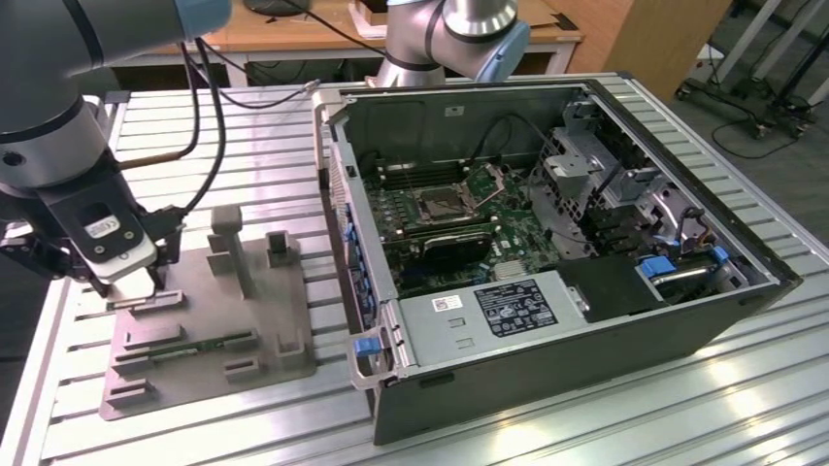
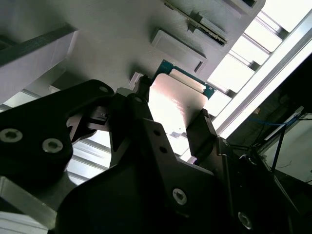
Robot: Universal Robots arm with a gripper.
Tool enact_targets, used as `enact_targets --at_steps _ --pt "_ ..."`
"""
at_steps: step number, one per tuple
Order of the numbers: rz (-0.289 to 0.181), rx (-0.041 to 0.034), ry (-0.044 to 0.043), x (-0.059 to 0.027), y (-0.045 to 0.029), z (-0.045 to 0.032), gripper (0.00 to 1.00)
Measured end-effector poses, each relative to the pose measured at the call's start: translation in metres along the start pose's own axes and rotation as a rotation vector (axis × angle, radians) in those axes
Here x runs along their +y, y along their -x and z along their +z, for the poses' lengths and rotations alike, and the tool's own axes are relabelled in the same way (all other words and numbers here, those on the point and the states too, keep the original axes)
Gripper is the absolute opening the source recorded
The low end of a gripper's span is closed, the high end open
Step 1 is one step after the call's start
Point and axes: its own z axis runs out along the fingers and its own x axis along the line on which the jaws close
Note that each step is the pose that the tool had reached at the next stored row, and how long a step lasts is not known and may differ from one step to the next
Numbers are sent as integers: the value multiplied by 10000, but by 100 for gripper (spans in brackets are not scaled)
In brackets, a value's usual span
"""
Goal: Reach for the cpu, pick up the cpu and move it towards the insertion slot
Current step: 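Pick up the cpu and move it towards the insertion slot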
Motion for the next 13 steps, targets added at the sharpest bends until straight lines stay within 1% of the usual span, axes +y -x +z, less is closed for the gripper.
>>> enact_targets --at_steps 13 --pt "0 -1 -14 3 0 -58 54"
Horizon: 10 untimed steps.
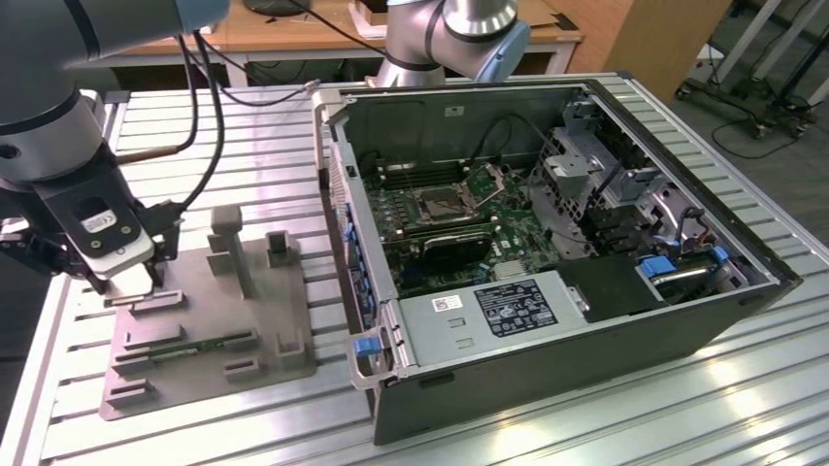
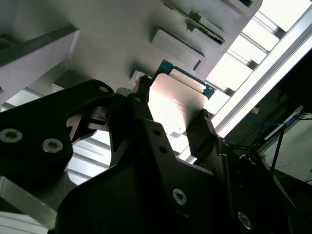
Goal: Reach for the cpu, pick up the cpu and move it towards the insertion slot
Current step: 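Pick up the cpu and move it towards the insertion slot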
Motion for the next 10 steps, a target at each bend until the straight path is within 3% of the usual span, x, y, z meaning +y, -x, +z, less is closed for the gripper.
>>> enact_targets --at_steps 10 --pt "0 -1 -16 3 -1 -50 54"
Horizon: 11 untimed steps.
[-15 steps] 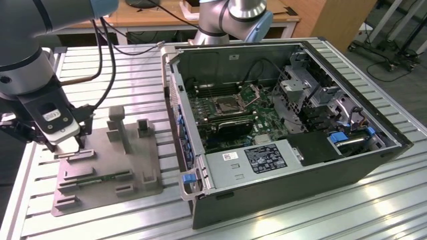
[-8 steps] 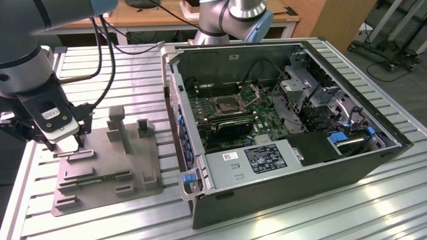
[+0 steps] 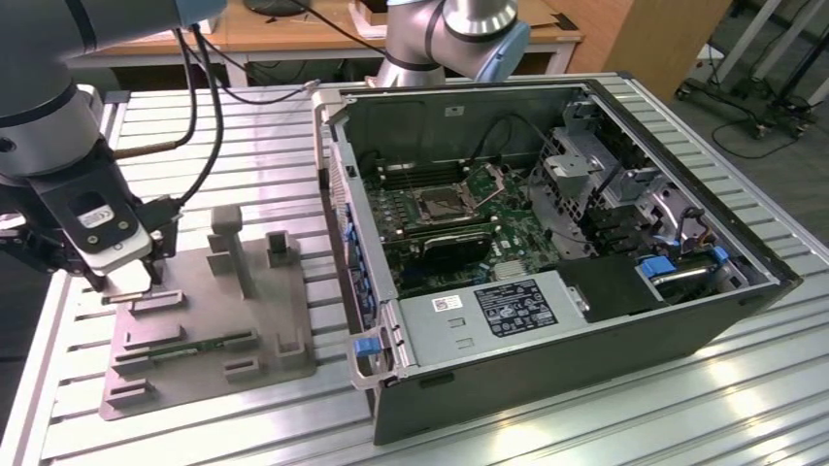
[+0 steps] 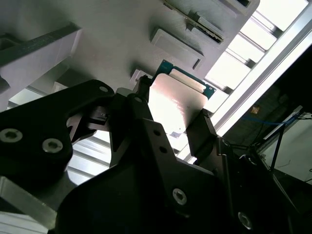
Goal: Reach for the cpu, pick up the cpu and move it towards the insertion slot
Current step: 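Pick up the cpu and move it towards the insertion slot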
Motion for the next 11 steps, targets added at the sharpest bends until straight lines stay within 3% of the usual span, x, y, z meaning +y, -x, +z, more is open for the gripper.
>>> enact_targets --at_steps 11 --pt "0 0 -41 4 -1 -56 54"
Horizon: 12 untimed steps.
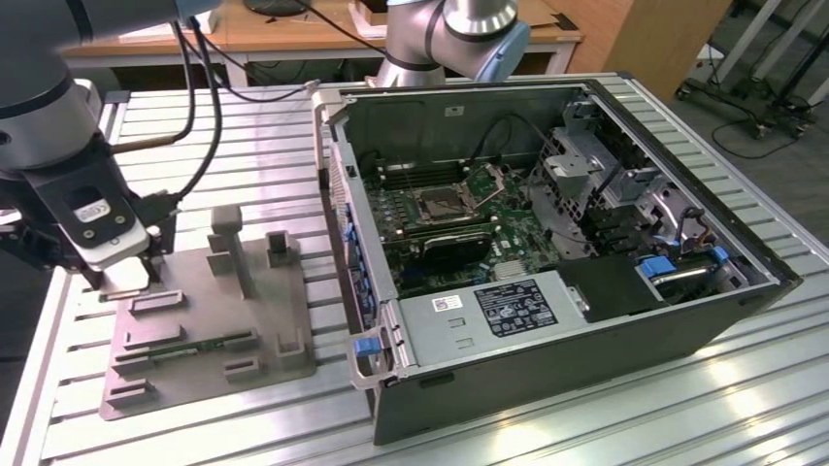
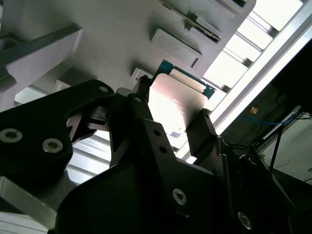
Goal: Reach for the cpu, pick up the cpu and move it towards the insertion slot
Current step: 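Pick up the cpu and move it towards the insertion slot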
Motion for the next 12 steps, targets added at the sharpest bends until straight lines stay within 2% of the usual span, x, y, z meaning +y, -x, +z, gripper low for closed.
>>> enact_targets --at_steps 12 --pt "1 0 -36 5 -1 -77 54"
